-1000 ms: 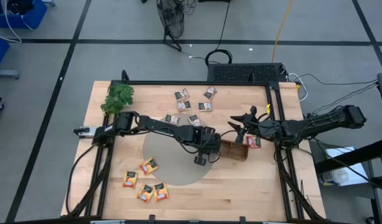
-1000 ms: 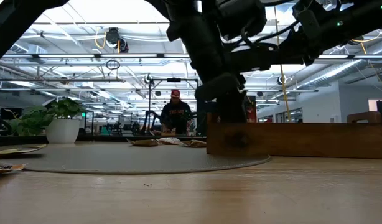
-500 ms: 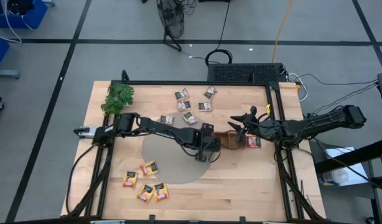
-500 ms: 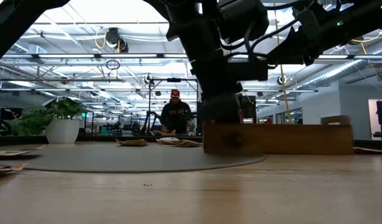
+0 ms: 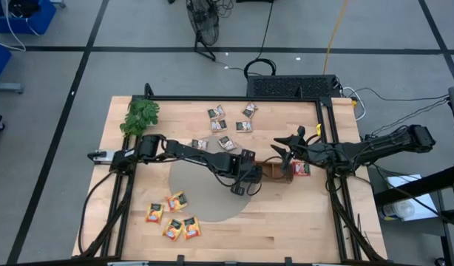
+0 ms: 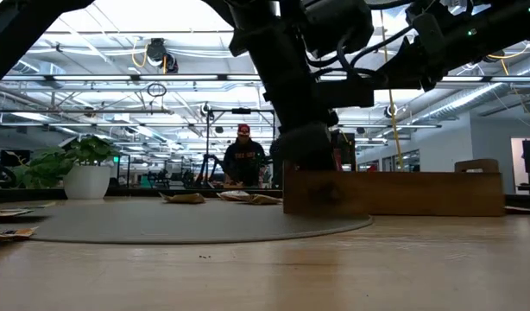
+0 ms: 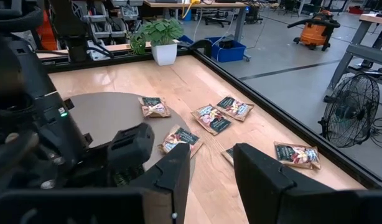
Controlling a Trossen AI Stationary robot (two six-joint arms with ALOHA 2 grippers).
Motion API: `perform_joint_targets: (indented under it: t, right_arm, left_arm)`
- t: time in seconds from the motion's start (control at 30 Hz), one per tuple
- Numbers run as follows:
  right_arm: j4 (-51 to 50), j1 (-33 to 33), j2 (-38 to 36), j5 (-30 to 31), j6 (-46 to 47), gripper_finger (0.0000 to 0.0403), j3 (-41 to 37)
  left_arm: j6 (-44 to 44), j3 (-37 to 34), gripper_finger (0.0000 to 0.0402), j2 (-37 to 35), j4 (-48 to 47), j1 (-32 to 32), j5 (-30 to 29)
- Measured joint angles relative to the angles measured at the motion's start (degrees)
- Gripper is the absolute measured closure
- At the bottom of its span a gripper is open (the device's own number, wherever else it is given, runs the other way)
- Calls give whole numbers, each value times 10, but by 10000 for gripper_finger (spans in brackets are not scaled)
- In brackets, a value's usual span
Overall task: Pick & Place Tea
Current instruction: Put the red tea bag into the left section of the wooden organizer
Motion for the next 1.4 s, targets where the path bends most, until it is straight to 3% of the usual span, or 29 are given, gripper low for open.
perform_joint_targets:
  t: [0.37, 0.87, 1.03, 1.23, 1.4]
  right_arm:
    - [0, 0, 0, 0, 0, 291, 0]
    - [-16, 0, 0, 0, -1, 291, 1]
    - [-199, 8, 7, -30, 48, 271, 47]
    - [-455, 6, 48, -77, 246, 205, 93]
    - [-578, -5, 88, -124, 417, 182, 89]
  left_arm:
    - [-4, -3, 359, -30, 2, -2, -14]
    - [-17, -2, 355, -84, 21, -7, 24]
    - [-41, -2, 355, -135, 23, -2, 41]
    - [-19, -3, 355, -175, 28, 15, 104]
    - [-17, -3, 355, -185, 59, 36, 132]
